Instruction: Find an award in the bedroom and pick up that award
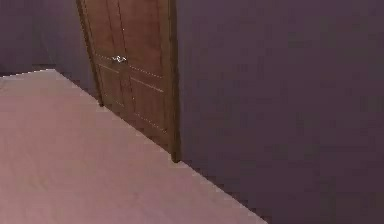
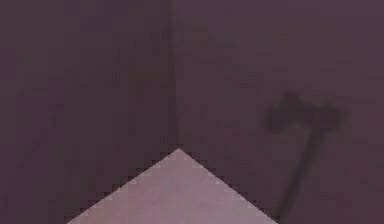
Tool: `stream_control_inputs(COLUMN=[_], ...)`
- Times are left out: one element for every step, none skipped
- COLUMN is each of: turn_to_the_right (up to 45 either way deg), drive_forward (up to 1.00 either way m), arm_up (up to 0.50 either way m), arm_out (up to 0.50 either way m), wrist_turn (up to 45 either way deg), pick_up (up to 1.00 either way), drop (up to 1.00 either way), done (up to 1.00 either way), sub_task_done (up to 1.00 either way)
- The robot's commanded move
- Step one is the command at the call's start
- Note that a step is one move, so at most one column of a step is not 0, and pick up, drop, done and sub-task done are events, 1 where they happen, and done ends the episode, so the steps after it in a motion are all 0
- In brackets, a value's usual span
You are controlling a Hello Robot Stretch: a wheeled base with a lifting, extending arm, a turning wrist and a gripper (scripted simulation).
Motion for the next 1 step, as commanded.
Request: stream_control_inputs(turn_to_the_right=[-42.0], drive_forward=[0.0], arm_up=[0.0], arm_out=[0.0], wrist_turn=[0.0], pick_up=[0.0], drop=[0.0], done=[0.0], sub_task_done=[0.0])
